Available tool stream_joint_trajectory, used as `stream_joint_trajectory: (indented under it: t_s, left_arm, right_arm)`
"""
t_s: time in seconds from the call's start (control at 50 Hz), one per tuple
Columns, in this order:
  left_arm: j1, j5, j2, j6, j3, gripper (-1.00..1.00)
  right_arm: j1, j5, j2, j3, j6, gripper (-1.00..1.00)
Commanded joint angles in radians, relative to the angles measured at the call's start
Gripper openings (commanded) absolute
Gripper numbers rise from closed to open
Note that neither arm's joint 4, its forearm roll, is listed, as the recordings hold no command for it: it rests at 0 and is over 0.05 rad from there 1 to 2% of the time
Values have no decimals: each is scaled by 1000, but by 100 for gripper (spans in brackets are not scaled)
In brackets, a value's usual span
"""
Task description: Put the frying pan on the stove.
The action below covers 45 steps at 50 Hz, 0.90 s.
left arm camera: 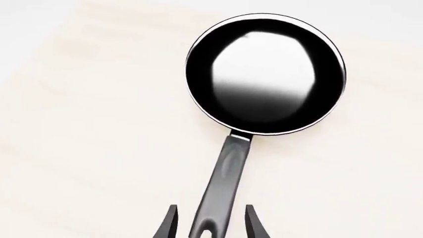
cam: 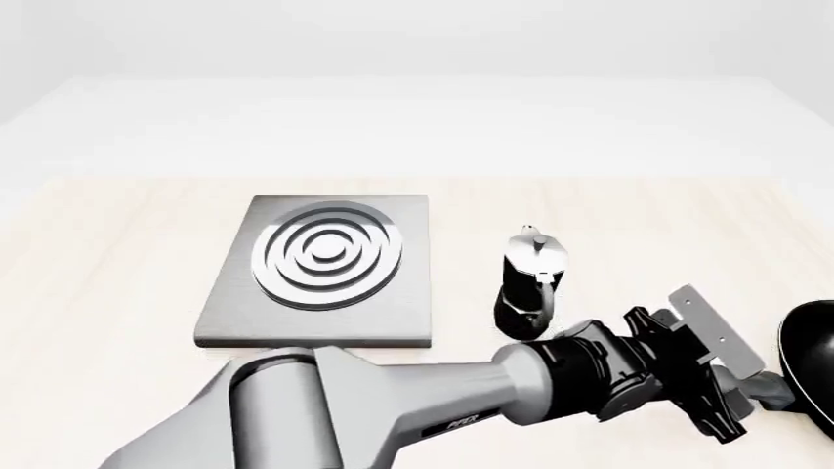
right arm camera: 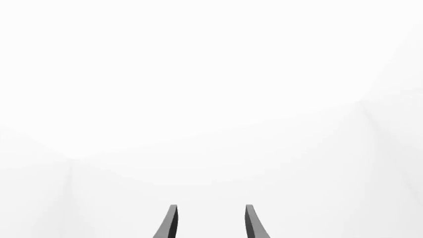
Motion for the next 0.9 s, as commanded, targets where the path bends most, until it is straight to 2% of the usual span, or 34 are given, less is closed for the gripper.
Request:
stream_joint_trajectory:
  t_s: [0.02, 0.56, 0.9]
  left_arm:
    - [-1, 28, 35, 2, -40, 100]
    - [3, 80, 97, 3, -116, 100]
    - [-3, 97, 121, 0, -142, 100]
  right_arm:
    - [-10, -124, 0, 121, 10, 100]
    - [-12, -390, 0, 382, 21, 100]
    - [-5, -485, 0, 478, 20, 100]
